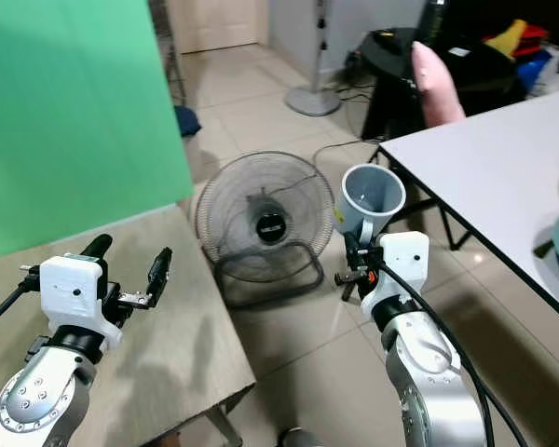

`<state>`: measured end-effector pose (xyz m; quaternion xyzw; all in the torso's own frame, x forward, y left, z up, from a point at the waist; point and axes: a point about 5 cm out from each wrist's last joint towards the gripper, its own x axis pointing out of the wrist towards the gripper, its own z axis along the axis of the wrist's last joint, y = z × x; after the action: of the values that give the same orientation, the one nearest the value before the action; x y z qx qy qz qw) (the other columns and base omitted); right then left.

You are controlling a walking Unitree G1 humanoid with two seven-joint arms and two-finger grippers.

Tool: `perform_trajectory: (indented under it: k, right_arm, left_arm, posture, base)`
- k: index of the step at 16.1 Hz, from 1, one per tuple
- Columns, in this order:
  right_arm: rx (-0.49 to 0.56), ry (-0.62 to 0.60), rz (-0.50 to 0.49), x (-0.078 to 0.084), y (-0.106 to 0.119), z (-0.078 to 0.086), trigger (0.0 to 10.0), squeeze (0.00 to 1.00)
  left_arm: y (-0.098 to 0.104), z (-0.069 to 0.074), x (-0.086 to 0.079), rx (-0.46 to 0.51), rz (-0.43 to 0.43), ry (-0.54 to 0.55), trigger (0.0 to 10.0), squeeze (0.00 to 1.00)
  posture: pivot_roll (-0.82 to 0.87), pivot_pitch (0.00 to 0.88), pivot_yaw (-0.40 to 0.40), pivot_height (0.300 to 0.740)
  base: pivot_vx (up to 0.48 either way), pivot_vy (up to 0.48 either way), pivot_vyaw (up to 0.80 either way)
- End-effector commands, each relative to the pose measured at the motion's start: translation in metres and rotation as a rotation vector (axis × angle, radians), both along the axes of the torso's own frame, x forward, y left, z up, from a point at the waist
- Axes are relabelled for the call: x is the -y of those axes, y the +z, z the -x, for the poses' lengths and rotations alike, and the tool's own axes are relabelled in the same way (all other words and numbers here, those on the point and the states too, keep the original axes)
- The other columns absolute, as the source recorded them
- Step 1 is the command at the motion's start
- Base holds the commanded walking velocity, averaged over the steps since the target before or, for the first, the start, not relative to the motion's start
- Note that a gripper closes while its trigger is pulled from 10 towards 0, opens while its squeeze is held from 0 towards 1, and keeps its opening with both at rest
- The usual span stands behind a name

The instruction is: Setting the table

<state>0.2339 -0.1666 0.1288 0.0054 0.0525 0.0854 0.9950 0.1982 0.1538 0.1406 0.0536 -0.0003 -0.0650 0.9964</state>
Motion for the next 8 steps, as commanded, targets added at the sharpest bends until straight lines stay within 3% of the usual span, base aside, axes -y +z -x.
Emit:
perform_trajectory:
  k: [1, 3, 8]
  right_arm:
    - [0.014, -0.011, 0.018, 0.003, 0.0049, 0.0017, 10.0, 0.0]
    - [0.013, 0.006, 0.008, 0.0013, 0.0047, 0.0021, 10.0, 0.0]
    - [0.005, 0.037, 0.009, -0.0029, 0.0034, 0.0022, 10.0, 0.0]
  left_arm:
    - [0.0008, 0.0004, 0.0012, 0.006, -0.01, -0.013, 10.0, 0.0]
    - [0.0011, 0.0006, 0.0023, 0.004, -0.01, -0.021, 10.0, 0.0]
    - [0.0002, 0.0028, 0.0026, -0.003, -0.011, -0.018, 10.0, 0.0]
  posture:
    - [-0.12, 0.0, 0.035, 0.74]
    - [-0.11, 0.0, 0.033, 0.74]
    - [-0.11, 0.0, 0.025, 0.74]
  base:
    - [0.0, 0.0, 0.0]
    - [0.0, -0.135, 0.0]
    - [0.0, -0.469, 0.0]
